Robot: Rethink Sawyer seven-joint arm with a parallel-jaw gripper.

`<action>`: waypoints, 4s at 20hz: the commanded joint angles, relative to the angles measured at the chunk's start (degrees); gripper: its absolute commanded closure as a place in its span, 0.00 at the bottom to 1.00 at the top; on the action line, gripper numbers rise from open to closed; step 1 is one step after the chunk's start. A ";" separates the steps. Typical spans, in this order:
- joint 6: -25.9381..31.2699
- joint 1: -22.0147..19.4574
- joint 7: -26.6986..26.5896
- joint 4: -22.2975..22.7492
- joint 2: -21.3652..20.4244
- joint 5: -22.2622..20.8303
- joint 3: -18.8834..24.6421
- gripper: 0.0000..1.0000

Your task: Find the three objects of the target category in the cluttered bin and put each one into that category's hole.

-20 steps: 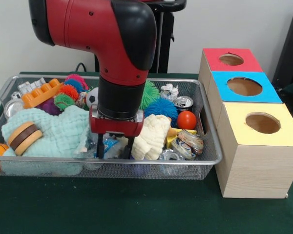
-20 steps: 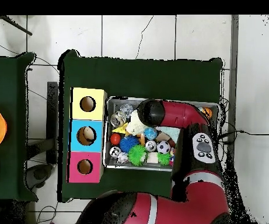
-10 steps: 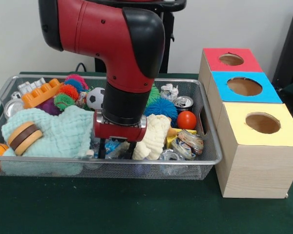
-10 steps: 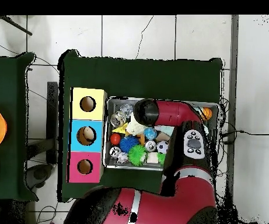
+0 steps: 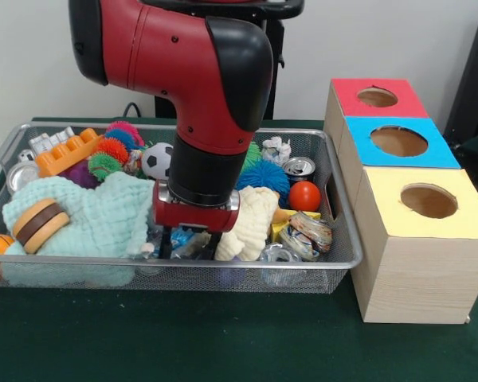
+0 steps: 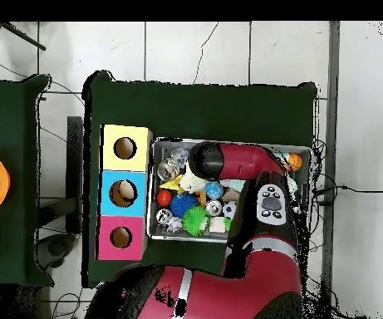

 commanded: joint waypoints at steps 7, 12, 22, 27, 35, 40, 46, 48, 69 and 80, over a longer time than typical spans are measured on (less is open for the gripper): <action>4.37 1.20 9.00 3.88 -0.03 0.60 -1.31 0.00; 4.63 1.68 8.71 3.49 -0.36 0.91 -1.96 0.00; 2.45 2.45 9.79 6.75 -2.14 0.81 -3.30 0.00; 1.91 2.83 10.16 7.79 -2.38 0.96 -3.59 0.00; 1.72 3.82 11.04 6.46 -0.68 1.38 -4.44 0.00; 1.54 4.12 11.13 5.95 0.02 1.60 -4.59 0.00; 1.81 4.36 11.10 6.26 -0.17 1.76 -4.74 0.00; 1.77 4.55 11.35 6.56 -0.33 1.80 -4.94 0.00; 4.56 6.67 11.06 8.58 -3.15 2.77 -7.53 0.00; 1.53 6.84 11.31 9.06 -2.76 2.20 -8.84 1.00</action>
